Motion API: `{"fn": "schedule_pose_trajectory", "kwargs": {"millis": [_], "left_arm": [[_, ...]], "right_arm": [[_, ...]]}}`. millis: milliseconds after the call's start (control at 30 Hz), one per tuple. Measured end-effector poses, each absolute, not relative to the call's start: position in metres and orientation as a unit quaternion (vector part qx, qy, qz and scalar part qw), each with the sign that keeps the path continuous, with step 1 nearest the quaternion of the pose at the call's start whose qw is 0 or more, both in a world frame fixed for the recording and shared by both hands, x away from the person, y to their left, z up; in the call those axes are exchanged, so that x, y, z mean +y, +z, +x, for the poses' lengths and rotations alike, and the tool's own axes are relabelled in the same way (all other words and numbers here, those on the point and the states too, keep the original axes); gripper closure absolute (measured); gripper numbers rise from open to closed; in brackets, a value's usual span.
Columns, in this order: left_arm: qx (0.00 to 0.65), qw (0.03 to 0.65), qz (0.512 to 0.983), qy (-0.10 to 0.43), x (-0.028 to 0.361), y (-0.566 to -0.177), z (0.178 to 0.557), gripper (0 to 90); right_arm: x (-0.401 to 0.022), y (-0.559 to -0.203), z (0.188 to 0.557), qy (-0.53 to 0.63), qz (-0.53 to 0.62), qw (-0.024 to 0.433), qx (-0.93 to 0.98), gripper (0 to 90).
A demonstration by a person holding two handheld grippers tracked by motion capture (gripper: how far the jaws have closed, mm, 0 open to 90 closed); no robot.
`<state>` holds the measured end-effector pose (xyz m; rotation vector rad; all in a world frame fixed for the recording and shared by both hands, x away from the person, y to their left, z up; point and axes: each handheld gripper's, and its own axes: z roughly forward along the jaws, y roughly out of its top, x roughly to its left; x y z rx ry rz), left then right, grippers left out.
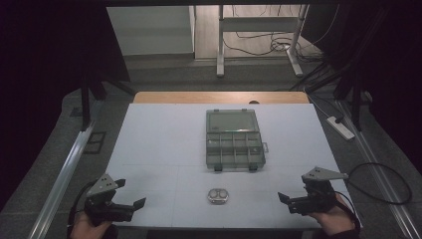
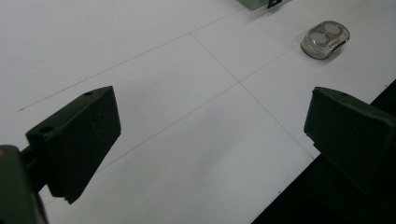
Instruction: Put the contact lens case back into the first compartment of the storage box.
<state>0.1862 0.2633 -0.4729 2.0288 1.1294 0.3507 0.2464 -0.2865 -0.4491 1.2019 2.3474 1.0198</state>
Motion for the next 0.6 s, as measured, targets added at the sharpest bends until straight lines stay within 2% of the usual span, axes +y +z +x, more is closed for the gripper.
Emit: {"fn": "schedule_pose_trajectory", "kwargs": {"millis": [600], "left_arm": [[0.444,0.386,0.797,0.137,0.264,-0.473,0.187,3.7]], "right_arm": [[-0.272,-0.451,0.259,0.373,0.386,0.113,0.836,0.0]]}}
